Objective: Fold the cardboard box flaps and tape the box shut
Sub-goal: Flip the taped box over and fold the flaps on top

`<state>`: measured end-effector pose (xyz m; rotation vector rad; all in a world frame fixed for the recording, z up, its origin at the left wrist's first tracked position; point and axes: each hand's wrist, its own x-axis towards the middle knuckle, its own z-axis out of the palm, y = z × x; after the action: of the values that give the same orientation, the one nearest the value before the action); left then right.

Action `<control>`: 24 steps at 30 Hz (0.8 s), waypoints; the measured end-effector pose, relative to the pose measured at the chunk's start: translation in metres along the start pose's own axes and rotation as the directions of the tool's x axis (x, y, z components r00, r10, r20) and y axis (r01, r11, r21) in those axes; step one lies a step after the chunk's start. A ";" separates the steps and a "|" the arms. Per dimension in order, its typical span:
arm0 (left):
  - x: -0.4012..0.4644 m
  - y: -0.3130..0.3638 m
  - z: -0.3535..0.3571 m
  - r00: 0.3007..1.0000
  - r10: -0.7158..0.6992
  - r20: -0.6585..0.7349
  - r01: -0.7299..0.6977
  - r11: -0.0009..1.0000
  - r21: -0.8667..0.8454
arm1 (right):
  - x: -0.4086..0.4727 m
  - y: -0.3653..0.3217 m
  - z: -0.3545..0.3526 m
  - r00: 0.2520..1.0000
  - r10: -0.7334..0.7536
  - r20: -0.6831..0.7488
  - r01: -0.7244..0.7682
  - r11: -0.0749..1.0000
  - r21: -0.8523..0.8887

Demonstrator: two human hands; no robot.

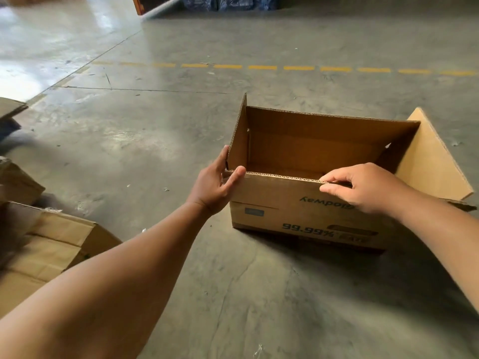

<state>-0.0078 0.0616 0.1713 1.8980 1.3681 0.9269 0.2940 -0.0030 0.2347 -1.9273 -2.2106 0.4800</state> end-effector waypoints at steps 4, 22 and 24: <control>0.002 0.005 -0.013 0.998 -0.030 0.049 0.029 0.999 0.040 | -0.003 0.001 -0.002 0.990 0.022 0.136 -0.043 0.988 0.148; 0.038 0.028 0.003 0.964 -0.254 0.077 0.226 0.938 0.263 | 0.067 0.017 -0.010 0.959 0.140 0.248 -0.166 0.982 0.086; 0.040 0.034 0.000 0.967 -0.214 0.141 0.148 0.916 0.373 | 0.086 0.025 -0.011 0.984 0.131 0.121 -0.131 0.991 -0.012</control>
<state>0.0191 0.0906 0.2060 2.0148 1.6558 0.4198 0.3078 0.0856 0.2294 -2.1076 -2.1649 0.6291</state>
